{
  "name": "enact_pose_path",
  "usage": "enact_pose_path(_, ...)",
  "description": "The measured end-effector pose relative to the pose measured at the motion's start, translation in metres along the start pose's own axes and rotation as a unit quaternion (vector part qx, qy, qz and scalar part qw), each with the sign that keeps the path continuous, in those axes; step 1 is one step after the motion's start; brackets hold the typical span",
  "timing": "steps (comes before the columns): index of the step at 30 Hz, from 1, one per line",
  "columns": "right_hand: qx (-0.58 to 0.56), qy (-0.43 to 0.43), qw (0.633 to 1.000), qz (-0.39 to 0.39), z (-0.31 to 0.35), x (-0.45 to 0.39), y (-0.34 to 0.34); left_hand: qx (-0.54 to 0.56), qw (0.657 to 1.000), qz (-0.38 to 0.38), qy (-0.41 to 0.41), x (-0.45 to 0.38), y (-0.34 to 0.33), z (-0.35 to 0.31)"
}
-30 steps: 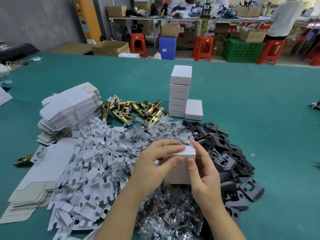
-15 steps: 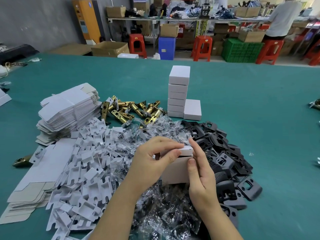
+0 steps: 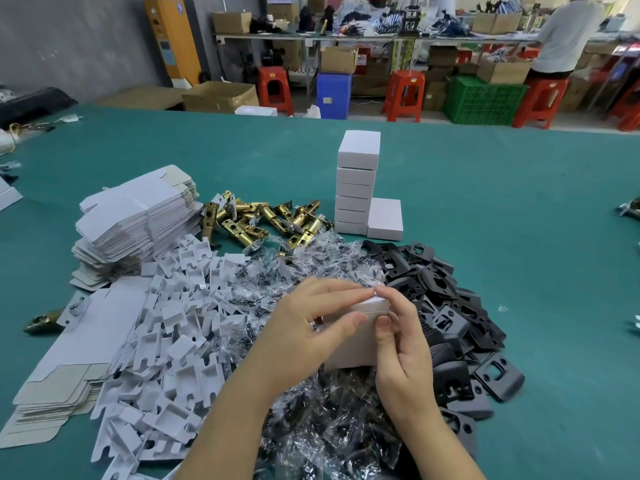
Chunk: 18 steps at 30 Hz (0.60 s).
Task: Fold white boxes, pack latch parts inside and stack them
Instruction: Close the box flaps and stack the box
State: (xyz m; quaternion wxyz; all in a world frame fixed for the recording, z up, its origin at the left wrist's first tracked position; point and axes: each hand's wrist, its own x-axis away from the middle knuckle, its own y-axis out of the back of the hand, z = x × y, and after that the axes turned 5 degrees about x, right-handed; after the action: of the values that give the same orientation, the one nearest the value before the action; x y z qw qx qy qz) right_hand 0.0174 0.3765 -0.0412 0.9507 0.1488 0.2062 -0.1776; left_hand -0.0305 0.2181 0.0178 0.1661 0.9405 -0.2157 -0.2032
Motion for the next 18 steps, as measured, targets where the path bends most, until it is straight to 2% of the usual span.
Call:
enact_pose_path(5,0.014,0.016,1.0,-0.01,0.002,-0.001,0.0,-0.032,0.999,-0.013,-0.01,0.001,0.001,0.003)
enact_pose_path(12,0.011,-0.018,1.0,-0.013,0.007,0.0,0.001,-0.111,0.994,0.009,-0.021,0.005,0.0,0.004)
enact_pose_path(14,0.01,-0.032,0.999,-0.012,0.008,0.0,0.001,-0.095,0.995,0.015,0.023,0.006,0.0,0.006)
enact_pose_path(16,0.009,-0.038,0.999,-0.015,0.011,0.0,0.001,-0.033,0.994,0.015,0.105,0.007,0.003,0.008)
enact_pose_path(18,0.009,-0.036,0.999,-0.018,0.014,0.0,0.003,-0.036,0.991,0.038,0.125,0.007,0.006,0.013)
